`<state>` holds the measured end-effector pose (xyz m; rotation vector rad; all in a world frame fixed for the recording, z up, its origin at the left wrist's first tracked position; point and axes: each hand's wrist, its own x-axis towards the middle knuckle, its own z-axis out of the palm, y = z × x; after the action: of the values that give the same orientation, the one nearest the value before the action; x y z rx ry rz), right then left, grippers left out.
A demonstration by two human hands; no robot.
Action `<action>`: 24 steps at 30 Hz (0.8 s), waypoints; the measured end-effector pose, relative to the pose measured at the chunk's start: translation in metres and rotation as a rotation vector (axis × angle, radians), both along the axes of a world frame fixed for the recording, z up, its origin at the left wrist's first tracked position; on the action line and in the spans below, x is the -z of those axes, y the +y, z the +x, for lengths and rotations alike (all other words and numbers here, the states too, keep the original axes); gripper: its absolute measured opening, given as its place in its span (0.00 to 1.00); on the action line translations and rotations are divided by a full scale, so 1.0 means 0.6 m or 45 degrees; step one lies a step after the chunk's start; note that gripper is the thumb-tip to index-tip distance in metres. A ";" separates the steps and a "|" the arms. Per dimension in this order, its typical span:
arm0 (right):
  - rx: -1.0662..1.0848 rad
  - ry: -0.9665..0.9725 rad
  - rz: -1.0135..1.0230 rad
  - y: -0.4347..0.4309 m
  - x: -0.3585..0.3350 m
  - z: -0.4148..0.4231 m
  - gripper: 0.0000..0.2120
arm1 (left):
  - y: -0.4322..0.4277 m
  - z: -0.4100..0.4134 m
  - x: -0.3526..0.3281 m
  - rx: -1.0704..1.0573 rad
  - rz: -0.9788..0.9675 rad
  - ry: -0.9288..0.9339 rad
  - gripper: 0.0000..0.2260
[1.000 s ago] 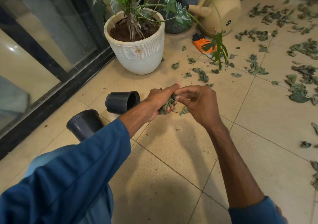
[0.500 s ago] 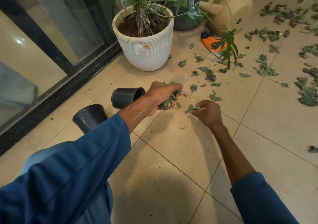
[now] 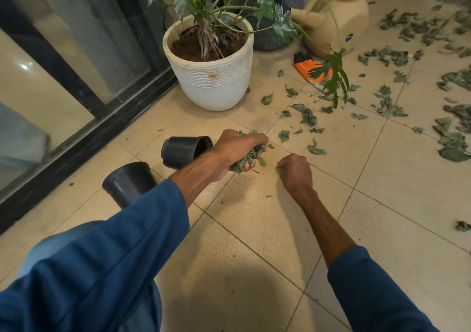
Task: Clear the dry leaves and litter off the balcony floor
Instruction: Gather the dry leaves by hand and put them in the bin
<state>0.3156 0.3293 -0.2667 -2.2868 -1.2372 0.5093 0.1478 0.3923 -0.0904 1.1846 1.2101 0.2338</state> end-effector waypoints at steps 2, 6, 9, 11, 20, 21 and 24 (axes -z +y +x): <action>0.039 0.150 0.107 -0.003 -0.009 0.017 0.07 | -0.001 0.003 -0.001 0.014 0.001 0.001 0.13; 0.121 0.337 0.198 -0.007 -0.024 0.033 0.05 | -0.002 0.008 -0.005 0.028 0.006 -0.003 0.14; 0.115 0.420 0.197 0.003 -0.027 0.028 0.05 | -0.001 0.008 -0.007 0.012 0.019 -0.002 0.12; 0.101 0.459 0.159 0.012 -0.025 0.017 0.05 | 0.000 0.007 -0.007 0.009 0.027 -0.003 0.13; -0.045 0.272 0.029 0.058 -0.026 -0.040 0.06 | 0.009 -0.008 -0.006 -0.048 0.042 0.021 0.10; -0.076 0.227 0.004 0.064 -0.024 -0.045 0.05 | 0.011 -0.009 -0.004 -0.051 0.040 0.027 0.11; -0.144 0.133 -0.043 0.071 -0.017 -0.057 0.07 | 0.013 -0.012 -0.001 -0.046 0.043 0.050 0.15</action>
<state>0.2815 0.3719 -0.2567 -2.1968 -1.3206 0.6862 0.1403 0.4001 -0.0898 1.2023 1.2673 0.2601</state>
